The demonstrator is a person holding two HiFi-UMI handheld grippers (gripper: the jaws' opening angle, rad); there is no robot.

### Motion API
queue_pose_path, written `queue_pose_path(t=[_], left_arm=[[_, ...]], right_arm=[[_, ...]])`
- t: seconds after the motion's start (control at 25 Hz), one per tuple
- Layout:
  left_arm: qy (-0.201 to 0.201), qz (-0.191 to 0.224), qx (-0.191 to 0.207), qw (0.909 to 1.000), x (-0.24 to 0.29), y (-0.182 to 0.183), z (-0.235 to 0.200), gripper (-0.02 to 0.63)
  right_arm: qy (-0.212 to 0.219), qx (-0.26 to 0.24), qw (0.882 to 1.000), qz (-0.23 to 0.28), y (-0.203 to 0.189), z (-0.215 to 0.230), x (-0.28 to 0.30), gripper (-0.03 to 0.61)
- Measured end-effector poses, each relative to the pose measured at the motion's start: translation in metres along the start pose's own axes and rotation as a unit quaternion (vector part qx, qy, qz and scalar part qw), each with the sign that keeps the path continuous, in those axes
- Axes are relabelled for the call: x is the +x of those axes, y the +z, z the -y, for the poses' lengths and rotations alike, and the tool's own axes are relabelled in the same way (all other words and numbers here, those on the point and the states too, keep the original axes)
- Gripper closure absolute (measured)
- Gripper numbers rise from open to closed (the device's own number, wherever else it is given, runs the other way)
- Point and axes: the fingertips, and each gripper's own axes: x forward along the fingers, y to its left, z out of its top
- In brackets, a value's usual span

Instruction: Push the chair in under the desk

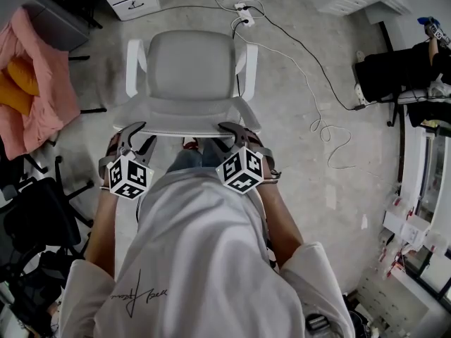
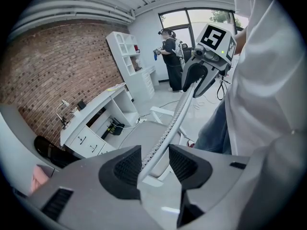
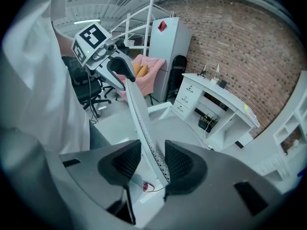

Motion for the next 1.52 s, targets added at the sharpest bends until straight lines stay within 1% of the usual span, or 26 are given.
queue_pose_path(t=[0.28,0.88,1.36,1.52], left_arm=[[0.005,0.003,0.000,1.0000,0.005,0.002,-0.004,0.448],[0.016,-0.001,-0.003,0.9999,0.026,0.021,-0.027,0.448],[0.040,-0.026,-0.021,0.9987,0.042,0.033,-0.048,0.442],[0.044,-0.028,-0.025,0.9983,0.050,0.040,-0.054,0.440]], right_arm=[[-0.009,0.001,1.000,-0.002,0.000,0.006,0.004,0.407],[-0.019,-0.008,1.000,0.010,0.002,0.044,0.012,0.405],[-0.001,-0.025,0.999,0.031,0.008,0.071,0.020,0.408],[0.007,-0.032,0.999,0.038,0.007,0.083,0.021,0.411]])
